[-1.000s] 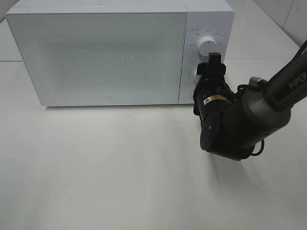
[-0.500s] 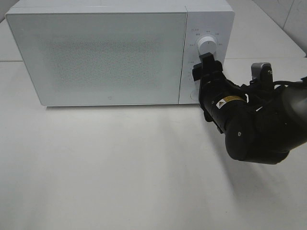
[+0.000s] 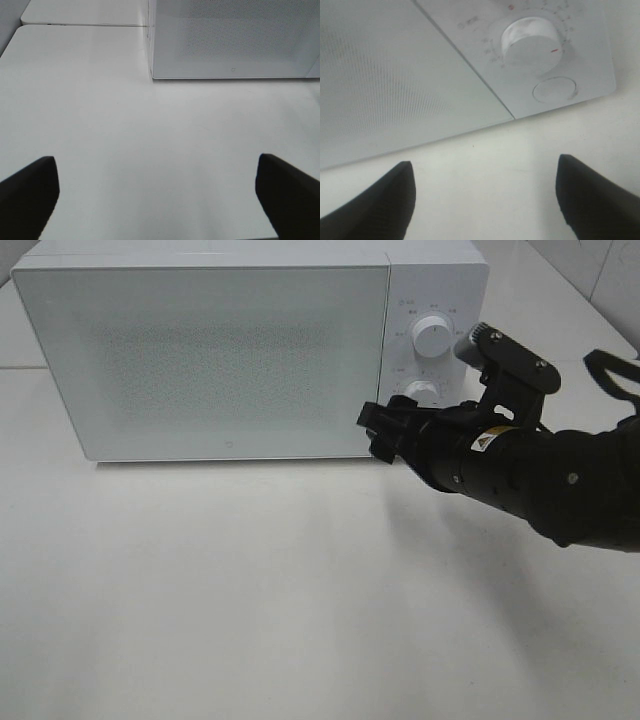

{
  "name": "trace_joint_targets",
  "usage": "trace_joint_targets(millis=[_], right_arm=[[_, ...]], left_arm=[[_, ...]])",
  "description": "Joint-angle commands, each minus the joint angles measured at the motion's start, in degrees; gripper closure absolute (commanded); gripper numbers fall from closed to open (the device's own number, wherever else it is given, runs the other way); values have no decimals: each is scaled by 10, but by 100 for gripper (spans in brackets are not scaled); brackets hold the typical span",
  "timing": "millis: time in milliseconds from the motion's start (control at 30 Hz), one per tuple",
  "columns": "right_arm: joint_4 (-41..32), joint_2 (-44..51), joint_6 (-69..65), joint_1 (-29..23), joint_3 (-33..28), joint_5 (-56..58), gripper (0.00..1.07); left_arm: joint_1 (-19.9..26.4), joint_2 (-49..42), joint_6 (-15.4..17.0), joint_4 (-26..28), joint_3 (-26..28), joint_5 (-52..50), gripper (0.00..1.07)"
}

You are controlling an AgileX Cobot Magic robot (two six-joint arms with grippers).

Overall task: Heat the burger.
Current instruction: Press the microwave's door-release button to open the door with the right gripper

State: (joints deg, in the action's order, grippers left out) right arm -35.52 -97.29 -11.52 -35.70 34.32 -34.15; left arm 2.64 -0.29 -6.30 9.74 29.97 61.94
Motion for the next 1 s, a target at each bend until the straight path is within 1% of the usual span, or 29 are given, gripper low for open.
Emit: trace_joint_targets(millis=[33, 100, 133, 200, 233, 300, 367, 400, 433, 467, 500, 533, 567, 600, 667, 700, 733, 767, 867, 900, 933, 1000], right_arm=[[7, 43, 148, 3, 0, 97, 31], [7, 52, 175, 3, 0, 117, 31], [7, 68, 217, 3, 0, 153, 31], [7, 77, 235, 3, 0, 171, 31], [15, 95, 259, 3, 0, 202, 31], [25, 104, 265, 3, 0, 220, 31], [58, 126, 269, 3, 3, 282, 31], [58, 126, 269, 3, 3, 282, 31], [91, 140, 265, 3, 15, 332, 31], [91, 140, 265, 3, 15, 332, 31], [108, 147, 262, 3, 22, 359, 31], [144, 162, 244, 3, 36, 410, 31], [144, 162, 244, 3, 36, 410, 31], [175, 178, 218, 3, 48, 457, 31], [187, 186, 206, 3, 53, 475, 31], [213, 209, 187, 3, 64, 515, 31], [213, 209, 187, 3, 64, 515, 31], [230, 235, 170, 3, 68, 549, 31], [243, 261, 162, 3, 68, 574, 31], [252, 288, 157, 3, 68, 600, 31], [252, 288, 157, 3, 68, 600, 31], [262, 331, 143, 3, 68, 638, 31]], left_arm=[[2, -13, 0, 3, -2, -3, 7], [2, -13, 0, 3, -2, -3, 7], [2, -13, 0, 3, -2, -3, 7], [2, -13, 0, 3, -2, -3, 7], [2, -13, 0, 3, -2, -3, 7], [2, -13, 0, 3, -2, -3, 7], [2, -13, 0, 3, -2, -3, 7], [2, -13, 0, 3, -2, -3, 7], [2, -13, 0, 3, -2, -3, 7], [2, -13, 0, 3, -2, -3, 7], [2, -13, 0, 3, -2, -3, 7], [2, -13, 0, 3, -2, -3, 7], [2, -13, 0, 3, -2, -3, 7], [2, -13, 0, 3, -2, -3, 7], [2, -13, 0, 3, -2, -3, 7], [2, -13, 0, 3, -2, -3, 7], [2, -13, 0, 3, -2, -3, 7], [2, -13, 0, 3, -2, -3, 7], [2, -13, 0, 3, -2, -3, 7], [2, -13, 0, 3, -2, -3, 7], [2, -13, 0, 3, -2, -3, 7], [2, -13, 0, 3, -2, -3, 7]])
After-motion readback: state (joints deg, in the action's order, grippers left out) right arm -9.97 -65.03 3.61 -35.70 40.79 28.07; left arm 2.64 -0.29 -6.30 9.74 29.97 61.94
